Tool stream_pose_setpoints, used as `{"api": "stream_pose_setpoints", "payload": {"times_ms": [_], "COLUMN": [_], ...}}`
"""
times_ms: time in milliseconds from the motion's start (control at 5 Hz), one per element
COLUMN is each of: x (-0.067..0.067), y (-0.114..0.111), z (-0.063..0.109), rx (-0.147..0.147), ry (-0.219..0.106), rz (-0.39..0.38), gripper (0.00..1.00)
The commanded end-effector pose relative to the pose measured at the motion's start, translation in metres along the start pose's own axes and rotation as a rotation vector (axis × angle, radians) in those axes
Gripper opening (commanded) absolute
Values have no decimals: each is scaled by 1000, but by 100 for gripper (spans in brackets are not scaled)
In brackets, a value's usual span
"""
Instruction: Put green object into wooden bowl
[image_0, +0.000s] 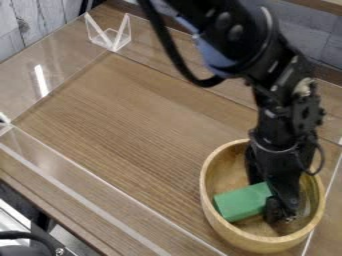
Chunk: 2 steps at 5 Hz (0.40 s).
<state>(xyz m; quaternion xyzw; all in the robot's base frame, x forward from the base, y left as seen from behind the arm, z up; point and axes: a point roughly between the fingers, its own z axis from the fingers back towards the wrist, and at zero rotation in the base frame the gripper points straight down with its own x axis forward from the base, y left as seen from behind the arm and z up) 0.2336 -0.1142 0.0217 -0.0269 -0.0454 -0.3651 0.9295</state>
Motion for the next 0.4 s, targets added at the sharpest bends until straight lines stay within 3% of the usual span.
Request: {"api": "stream_pose_setpoints", "payload": {"times_ms": [0,200], "x": [-13,-5], "y": [0,-17], "z": [13,15], "rx": [6,0], "ry": [11,11], "rz": [48,-26], "gripper": [100,100]}}
